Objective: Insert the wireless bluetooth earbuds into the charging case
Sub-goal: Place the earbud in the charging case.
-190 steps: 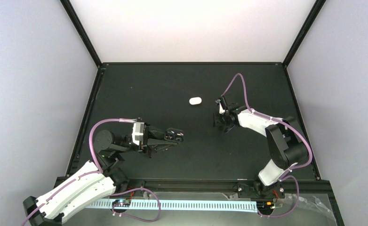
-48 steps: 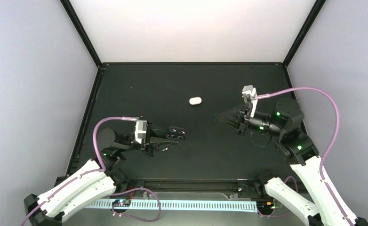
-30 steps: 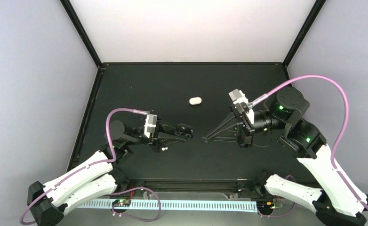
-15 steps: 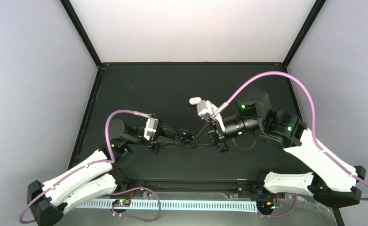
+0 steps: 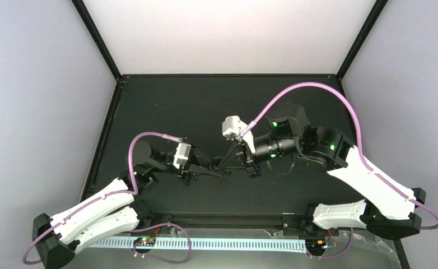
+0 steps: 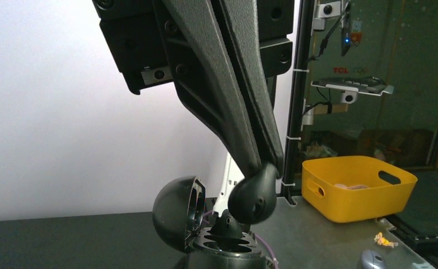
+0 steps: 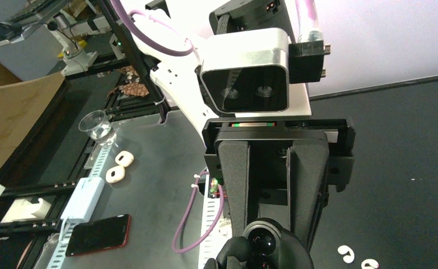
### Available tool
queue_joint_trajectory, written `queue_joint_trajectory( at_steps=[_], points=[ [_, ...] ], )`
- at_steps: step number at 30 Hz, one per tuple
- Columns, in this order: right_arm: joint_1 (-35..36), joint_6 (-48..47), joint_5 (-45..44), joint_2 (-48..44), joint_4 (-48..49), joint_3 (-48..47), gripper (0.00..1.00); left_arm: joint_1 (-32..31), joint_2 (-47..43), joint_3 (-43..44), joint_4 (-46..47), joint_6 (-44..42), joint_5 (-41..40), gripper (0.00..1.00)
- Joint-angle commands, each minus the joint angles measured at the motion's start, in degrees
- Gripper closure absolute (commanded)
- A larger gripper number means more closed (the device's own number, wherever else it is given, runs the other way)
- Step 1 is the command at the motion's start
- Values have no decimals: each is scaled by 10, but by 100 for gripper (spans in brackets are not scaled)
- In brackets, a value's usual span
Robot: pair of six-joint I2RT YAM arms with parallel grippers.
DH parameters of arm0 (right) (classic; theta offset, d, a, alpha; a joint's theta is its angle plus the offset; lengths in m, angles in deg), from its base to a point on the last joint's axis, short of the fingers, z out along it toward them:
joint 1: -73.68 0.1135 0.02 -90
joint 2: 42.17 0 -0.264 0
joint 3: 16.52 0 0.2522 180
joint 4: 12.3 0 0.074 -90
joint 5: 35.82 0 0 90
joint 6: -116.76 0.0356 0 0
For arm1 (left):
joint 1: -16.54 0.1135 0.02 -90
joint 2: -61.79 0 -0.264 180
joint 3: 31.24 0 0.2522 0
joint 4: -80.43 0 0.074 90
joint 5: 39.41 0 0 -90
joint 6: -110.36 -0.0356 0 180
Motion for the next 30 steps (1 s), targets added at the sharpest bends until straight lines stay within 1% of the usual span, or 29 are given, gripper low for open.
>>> queue_joint_trajectory(
  at_steps=[1,15,30],
  points=[
    [14,-19,-30,9,-22,-18,99,-6,0,23,-1,-16,10,98],
    [20,-37,-61,16,-49,-25,99,-9,0,23,-1,-16,10,98],
    [23,-27,-66,19,-26,-16,99,-13,-2,25,-3,-20,7,98]
  ],
)
